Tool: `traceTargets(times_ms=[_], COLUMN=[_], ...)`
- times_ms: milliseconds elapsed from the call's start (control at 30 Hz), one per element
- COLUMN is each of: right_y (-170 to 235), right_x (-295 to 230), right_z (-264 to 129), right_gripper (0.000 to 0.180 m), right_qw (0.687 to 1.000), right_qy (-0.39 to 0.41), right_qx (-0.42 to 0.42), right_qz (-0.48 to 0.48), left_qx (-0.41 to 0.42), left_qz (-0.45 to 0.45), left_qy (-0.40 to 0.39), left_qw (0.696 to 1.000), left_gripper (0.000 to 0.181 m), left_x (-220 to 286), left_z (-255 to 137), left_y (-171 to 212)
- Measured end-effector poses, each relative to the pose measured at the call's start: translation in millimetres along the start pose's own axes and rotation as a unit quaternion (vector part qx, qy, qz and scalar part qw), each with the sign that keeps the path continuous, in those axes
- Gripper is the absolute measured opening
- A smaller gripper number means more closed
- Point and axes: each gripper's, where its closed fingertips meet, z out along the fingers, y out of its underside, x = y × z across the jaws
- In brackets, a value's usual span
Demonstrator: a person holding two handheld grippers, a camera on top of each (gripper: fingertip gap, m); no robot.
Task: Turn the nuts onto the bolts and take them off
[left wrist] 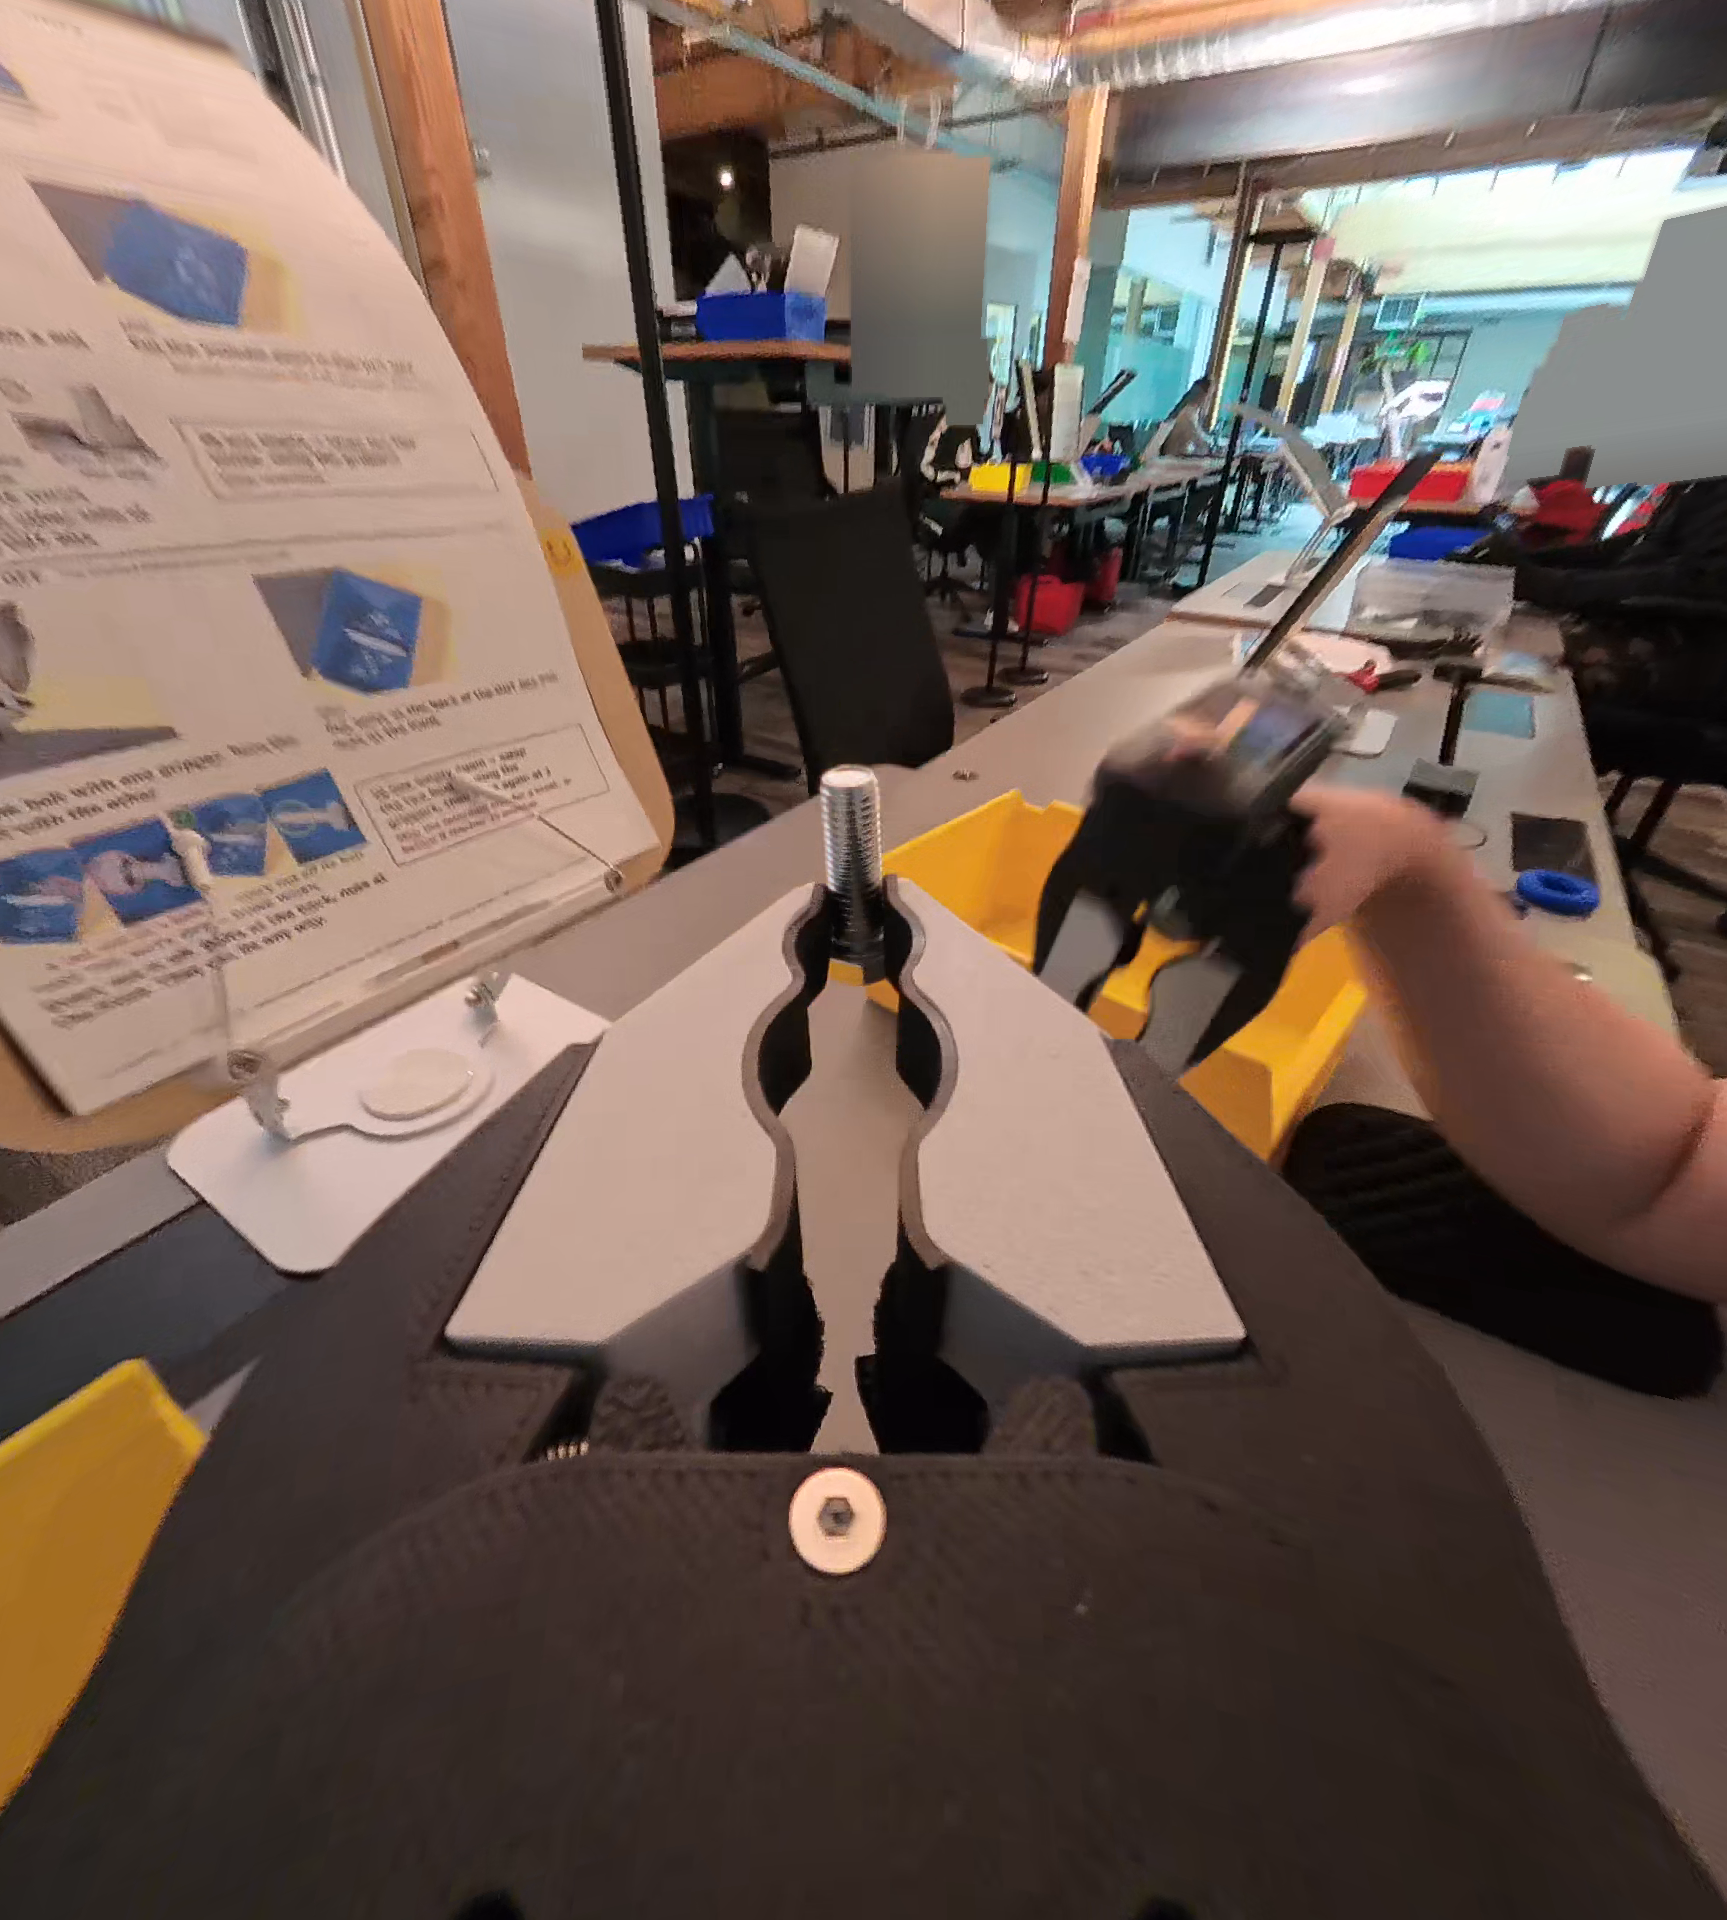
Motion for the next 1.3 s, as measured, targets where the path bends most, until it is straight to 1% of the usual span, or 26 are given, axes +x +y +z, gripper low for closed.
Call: traceTargets(times_ms=[100, 167, 200, 267, 333, 433, 500, 733, 900, 1100, 1233, 1300], right_y=[-25.0, -38.0, -42.6, -48.2, -46.0, -37.2, -33.3, -41.8, -44.2, -40.4, -41.8, -42.5], right_x=[-1.9, -4.3, -4.7, -3.5, -5.2, 1.2, 1.0, -5.7, -11.4, -16.3, -25.7, -32.4], right_z=[-49.8, -72.4, -79.3, -82.1, -71.7, -52.0, -39.2, -16.2, -5.3, -4.7, -10.1, -11.5], right_gripper=[0.016, 0.016, 0.016, 0.016, 0.016, 0.016, 0.017, 0.017, 0.017, 0.017, 0.017, 0.017], right_qw=[0.992, 0.979, 0.973, 0.968, 0.969, 0.969, 0.969, 0.96, 0.956, 0.954, 0.943, 0.937], right_qy=[0.046, 0.076, 0.088, 0.105, 0.107, 0.13, 0.124, 0.121, 0.112, 0.106, 0.108, 0.102], right_qx=[0.112, 0.17, 0.187, 0.195, 0.169, 0.114, 0.085, 0.062, 0.05, 0.033, 0.033, 0.039], right_qz=[-0.047, -0.086, -0.1, -0.116, -0.141, -0.179, -0.194, -0.246, -0.266, -0.28, -0.314, -0.331], left_qx=[-0.012, -0.007, -0.02, -0.054, -0.058, -0.077, -0.074, -0.106, -0.103, -0.112, -0.114, -0.114], left_qz=[0.019, 0.053, 0.079, 0.122, 0.162, 0.206, 0.232, 0.291, 0.302, 0.323, 0.297, 0.315], left_qy=[0.006, -0.013, -0.008, 0.009, 0.011, -0.003, 0.0, 0.009, 0.015, 0.022, 0.065, 0.084], left_qw=[1.0, 0.999, 0.997, 0.991, 0.985, 0.975, 0.97, 0.951, 0.948, 0.94, 0.946, 0.938], left_gripper=[0.008, 0.007, 0.007, 0.007, 0.007, 0.007, 0.007, 0.007, 0.007, 0.007, 0.007, 0.007], left_x=[14.6, 24.7, 33.0, 49.7, 59.0, 55.0, 54.4, 54.0, 58.2, 63.0, 72.3, 77.5], left_z=[39.6, 57.9, 65.7, 78.2, 84.7, 87.1, 84.8, 81.9, 81.4, 81.4, 77.1, 73.1], left_y=[50.8, 88.4, 107.3, 137.9, 151.7, 160.9, 162.4, 179.6, 178.9, 181.6, 178.8, 177.9])
